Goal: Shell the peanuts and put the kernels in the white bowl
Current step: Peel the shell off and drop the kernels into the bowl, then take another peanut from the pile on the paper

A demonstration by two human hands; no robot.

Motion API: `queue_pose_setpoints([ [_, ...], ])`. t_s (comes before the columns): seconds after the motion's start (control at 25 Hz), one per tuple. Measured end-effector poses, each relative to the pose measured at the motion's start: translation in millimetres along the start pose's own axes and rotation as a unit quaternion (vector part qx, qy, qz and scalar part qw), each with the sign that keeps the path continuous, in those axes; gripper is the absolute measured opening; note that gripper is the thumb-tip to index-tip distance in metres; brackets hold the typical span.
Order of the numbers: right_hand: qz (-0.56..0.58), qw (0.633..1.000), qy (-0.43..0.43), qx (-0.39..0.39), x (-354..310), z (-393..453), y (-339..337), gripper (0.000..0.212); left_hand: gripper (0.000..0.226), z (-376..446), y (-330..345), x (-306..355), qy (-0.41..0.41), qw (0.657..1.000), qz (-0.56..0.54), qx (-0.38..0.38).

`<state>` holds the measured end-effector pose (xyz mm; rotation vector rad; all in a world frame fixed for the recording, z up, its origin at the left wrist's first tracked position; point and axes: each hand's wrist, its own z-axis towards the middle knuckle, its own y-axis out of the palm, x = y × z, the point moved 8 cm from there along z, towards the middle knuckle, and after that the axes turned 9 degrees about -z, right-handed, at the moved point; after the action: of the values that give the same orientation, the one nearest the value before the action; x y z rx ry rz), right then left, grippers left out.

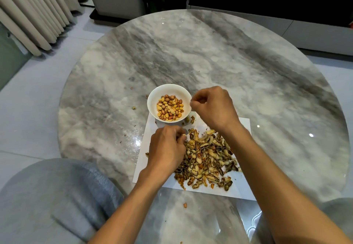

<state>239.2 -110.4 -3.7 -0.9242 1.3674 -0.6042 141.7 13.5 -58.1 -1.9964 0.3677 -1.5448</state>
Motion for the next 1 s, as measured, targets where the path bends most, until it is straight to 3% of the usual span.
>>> queue_pose_setpoints([
  [0.24,-0.093,0.99,0.081,-0.066,50,-46,40,0.02,0.02,1,1,2,0.011,1.0,0.014,0.0],
  [0.44,-0.085,0.992,0.082,-0.042,50,-49,42,0.009,0.023,-1,0,0,-0.006,1.0,0.02,-0.004],
  [0.72,-0.127,0.992,0.001,-0.02,47,-60,35,0.012,0.02,-3,1,8,0.015,1.0,0.005,-0.002],
  [0.84,-0.059,0.998,0.005,-0.012,46,-64,26,0.007,0.018,-1,6,9,-0.008,0.992,-0.12,-0.037],
  [1.0,0.163,0.986,0.026,-0.012,39,-74,-5,0.006,0.015,-5,2,19,-0.061,0.932,-0.35,-0.073],
])
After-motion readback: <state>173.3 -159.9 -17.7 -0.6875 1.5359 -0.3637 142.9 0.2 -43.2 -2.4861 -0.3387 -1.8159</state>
